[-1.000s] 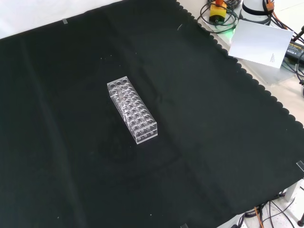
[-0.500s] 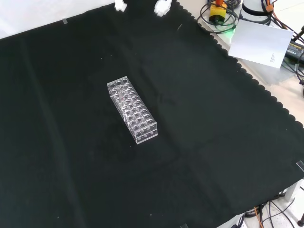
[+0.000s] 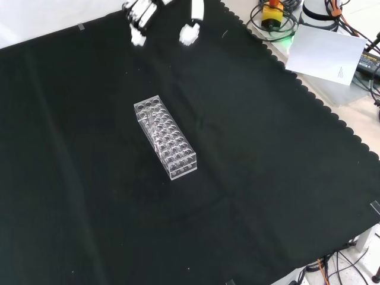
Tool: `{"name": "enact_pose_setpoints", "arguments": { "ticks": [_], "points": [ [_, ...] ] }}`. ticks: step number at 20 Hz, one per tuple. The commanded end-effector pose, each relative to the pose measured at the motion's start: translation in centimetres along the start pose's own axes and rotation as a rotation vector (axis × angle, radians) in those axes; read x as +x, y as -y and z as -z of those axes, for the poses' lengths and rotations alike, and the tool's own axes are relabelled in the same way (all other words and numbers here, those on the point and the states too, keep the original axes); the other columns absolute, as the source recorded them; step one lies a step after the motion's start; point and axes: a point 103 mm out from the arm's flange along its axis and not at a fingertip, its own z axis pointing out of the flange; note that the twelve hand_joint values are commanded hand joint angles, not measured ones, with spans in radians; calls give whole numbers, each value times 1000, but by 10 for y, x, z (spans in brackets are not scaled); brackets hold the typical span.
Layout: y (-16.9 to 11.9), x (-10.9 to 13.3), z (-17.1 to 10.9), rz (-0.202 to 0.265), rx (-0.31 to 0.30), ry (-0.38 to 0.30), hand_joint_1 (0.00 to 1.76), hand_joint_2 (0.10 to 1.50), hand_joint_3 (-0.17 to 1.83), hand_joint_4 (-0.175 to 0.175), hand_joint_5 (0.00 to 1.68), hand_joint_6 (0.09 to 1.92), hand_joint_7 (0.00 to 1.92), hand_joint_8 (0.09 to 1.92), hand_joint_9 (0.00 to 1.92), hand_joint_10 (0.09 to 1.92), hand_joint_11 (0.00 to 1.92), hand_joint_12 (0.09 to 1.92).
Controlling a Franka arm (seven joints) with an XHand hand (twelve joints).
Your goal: Pick up the test tube.
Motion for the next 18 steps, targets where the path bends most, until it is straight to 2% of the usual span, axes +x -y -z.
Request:
{"name": "enact_pose_setpoints", "arguments": {
  "ticks": [1, 9, 18],
  "points": [
    [-38, 1, -19, 27, 74, 24, 819, 699, 602, -129, 361, 173, 249, 964, 261, 997, 0, 1544],
    [-78, -10, -38, 9, 136, 28, 835, 703, 609, -140, 387, 207, 324, 968, 330, 985, 46, 1539],
    [-104, -13, -65, 6, 219, 29, 845, 707, 614, -154, 410, 281, 418, 968, 393, 962, 80, 1526]
  ]
}}
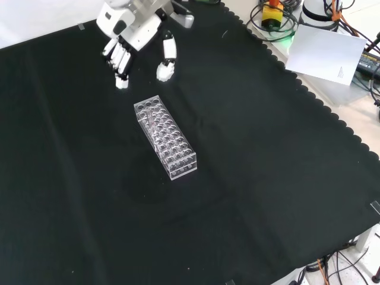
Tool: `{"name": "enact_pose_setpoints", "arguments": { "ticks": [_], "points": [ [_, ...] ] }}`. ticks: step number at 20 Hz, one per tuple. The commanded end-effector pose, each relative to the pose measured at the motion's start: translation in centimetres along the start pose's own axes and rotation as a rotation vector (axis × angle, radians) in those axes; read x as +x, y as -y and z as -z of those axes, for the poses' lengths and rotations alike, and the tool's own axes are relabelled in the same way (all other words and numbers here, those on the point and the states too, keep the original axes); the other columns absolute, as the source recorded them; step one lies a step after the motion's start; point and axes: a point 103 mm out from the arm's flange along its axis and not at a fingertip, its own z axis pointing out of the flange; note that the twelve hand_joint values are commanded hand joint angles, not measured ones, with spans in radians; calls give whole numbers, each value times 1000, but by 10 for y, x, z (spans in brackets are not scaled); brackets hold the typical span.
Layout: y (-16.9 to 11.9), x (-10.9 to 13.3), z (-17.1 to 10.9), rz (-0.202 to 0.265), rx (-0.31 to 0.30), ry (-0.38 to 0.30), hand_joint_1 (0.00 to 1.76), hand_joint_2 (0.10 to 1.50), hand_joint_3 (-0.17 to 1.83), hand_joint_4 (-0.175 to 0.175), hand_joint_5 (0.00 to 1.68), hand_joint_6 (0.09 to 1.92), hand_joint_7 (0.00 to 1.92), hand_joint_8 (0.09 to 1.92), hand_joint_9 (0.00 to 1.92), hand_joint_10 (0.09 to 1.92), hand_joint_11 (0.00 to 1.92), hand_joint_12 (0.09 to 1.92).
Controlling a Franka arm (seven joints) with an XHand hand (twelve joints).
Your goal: Pick up the test tube.
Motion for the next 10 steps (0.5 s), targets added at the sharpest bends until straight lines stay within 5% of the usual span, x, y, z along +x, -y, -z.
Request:
{"name": "enact_pose_setpoints", "arguments": {
  "ticks": [1, 10],
  "points": [
    [-18, -4, -22, -5, 82, 10, 846, 707, 615, -155, 407, 296, 430, 965, 401, 956, 84, 1523],
    [-30, -7, -47, -13, 131, 1, 860, 709, 621, -161, 378, 412, 469, 970, 429, 947, 95, 1520]
  ]
}}
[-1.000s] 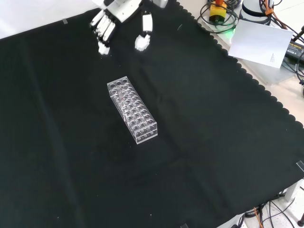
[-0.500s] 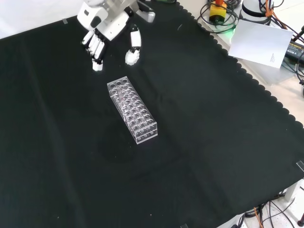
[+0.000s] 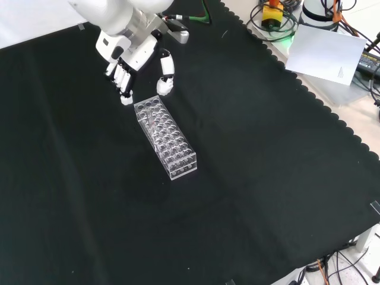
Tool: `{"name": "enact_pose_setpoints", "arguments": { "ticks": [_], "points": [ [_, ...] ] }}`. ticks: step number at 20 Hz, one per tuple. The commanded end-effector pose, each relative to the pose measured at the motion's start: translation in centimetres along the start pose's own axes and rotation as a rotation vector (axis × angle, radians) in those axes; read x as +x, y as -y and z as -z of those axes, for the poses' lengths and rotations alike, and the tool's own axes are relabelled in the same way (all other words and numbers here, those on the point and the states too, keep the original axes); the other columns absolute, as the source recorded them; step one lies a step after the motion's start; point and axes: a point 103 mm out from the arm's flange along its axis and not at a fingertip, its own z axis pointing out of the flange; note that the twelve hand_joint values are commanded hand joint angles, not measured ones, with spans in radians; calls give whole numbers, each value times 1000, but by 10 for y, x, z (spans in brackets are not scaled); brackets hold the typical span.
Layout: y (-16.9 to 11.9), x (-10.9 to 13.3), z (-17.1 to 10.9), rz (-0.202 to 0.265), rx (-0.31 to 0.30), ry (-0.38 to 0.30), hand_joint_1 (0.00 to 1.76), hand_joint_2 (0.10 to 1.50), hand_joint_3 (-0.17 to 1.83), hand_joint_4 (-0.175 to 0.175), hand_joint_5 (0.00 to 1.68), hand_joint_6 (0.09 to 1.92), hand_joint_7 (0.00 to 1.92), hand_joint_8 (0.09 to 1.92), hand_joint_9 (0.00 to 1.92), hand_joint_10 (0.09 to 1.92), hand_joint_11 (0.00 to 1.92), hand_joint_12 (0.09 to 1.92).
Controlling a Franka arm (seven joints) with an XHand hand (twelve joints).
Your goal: Pick up the test tube.
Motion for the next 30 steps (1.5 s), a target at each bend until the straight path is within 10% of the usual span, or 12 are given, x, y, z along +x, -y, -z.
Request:
{"name": "enact_pose_setpoints", "arguments": {
  "ticks": [1, 30],
  "points": [
    [-7, -3, -13, -8, 29, -11, 862, 707, 625, -161, 369, 436, 474, 970, 433, 945, 98, 1518],
    [-34, 18, -44, -11, 79, -45, 942, 710, 668, -175, 398, 783, 642, 986, 542, 921, 186, 1498]
  ]
}}
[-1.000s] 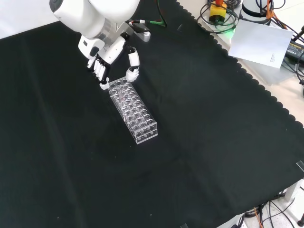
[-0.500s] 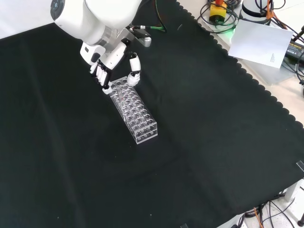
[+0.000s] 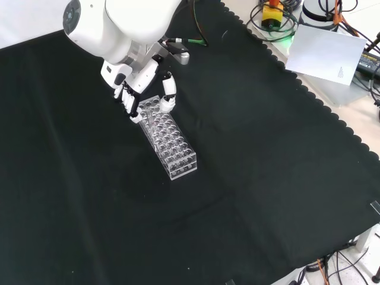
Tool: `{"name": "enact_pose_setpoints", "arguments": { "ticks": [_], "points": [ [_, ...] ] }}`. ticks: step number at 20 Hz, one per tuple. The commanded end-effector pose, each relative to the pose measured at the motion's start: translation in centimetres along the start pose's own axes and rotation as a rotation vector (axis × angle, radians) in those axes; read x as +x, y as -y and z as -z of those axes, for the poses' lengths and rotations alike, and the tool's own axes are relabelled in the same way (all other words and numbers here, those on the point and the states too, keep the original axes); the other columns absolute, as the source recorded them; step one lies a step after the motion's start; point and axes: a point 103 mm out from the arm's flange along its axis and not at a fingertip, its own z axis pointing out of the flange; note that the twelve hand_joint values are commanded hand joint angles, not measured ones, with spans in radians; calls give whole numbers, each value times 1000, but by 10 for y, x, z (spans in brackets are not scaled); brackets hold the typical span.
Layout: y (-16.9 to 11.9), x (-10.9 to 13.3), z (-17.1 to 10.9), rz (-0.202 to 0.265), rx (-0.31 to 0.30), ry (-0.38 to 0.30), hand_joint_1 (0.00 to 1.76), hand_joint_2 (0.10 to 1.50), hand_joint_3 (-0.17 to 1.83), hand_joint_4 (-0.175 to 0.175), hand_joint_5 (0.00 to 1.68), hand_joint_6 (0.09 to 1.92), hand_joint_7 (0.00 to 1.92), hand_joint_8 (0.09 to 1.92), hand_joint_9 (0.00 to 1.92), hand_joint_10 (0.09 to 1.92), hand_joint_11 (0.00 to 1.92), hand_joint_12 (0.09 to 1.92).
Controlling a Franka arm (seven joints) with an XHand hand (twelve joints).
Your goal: Pick up the test tube.
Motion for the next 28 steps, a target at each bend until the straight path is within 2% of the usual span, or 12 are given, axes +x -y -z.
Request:
{"name": "enact_pose_setpoints", "arguments": {
  "ticks": [1, 7, 12, 14, 16, 19, 22, 28],
  "points": [
    [-3, 4, -4, -4, -3, 7, 949, 707, 674, -175, 411, 798, 664, 981, 556, 914, 197, 1494],
    [-9, 8, -6, -11, -43, 17, 1034, 671, 740, -175, 585, 896, 883, 932, 751, 826, 322, 1445],
    [-12, 10, -3, -8, -95, 16, 1096, 647, 758, -175, 801, 878, 1081, 892, 943, 737, 446, 1395],
    [-14, 12, -1, -14, -125, 9, 1146, 790, 533, -175, 982, 898, 1204, 847, 1050, 695, 524, 1369],
    [-14, 14, 1, -21, -154, -4, 1214, 820, 444, -175, 1101, 819, 1257, 792, 1161, 670, 621, 1318],
    [-14, 17, 5, -22, -216, -20, 1365, 743, 512, -175, 1186, 722, 1294, 792, 1222, 573, 775, 1228],
    [-15, 19, 8, -14, -254, -32, 1418, 661, 615, -175, 1241, 660, 1344, 787, 1284, 449, 884, 1179],
    [-19, 16, 13, -21, -265, -30, 1432, 597, 686, -175, 1309, 567, 1389, 729, 1394, 274, 939, 1158]
  ]
}}
